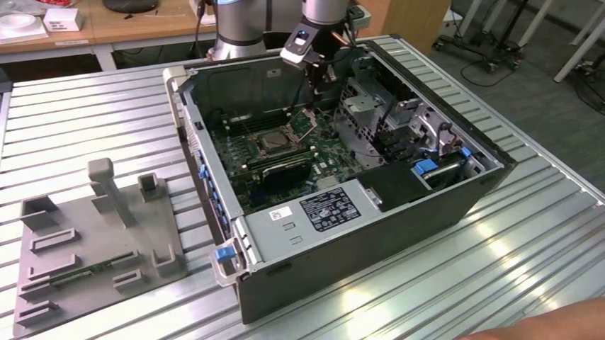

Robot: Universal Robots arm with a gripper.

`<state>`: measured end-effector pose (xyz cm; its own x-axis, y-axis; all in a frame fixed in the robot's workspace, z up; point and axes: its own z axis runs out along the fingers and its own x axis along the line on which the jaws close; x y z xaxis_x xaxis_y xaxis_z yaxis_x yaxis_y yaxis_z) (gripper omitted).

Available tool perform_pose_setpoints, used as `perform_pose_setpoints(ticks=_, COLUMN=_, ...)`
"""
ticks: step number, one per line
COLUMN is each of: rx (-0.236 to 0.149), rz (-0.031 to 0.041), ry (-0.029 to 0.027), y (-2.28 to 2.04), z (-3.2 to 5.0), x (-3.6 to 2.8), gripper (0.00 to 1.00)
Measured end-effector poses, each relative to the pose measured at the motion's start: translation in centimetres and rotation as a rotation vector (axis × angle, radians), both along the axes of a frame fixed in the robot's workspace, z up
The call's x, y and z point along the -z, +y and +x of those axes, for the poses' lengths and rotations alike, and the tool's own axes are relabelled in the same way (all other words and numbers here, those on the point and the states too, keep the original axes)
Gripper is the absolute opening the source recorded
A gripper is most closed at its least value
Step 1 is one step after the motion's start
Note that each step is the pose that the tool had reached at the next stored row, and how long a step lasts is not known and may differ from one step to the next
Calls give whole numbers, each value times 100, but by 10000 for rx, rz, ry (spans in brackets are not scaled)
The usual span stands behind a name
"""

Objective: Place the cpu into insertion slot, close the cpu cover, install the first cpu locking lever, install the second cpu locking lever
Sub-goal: 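Close the cpu cover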

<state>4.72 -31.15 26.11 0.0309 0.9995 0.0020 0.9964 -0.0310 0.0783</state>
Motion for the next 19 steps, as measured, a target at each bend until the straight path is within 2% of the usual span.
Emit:
perform_pose_setpoints(ticks=3, rx=-1, rz=-2, ry=1, y=0, z=77, x=1, gripper=11)
perform_pose_setpoints(ticks=7, rx=1, rz=0, ry=-1, y=-2, z=118, x=4, gripper=11)
perform_pose_setpoints(ticks=10, rx=7, rz=15, ry=-5, y=-20, z=152, x=12, gripper=11)
perform_pose_setpoints(ticks=19, rx=28, rz=-1, ry=-1, y=-144, z=190, x=21, gripper=11)
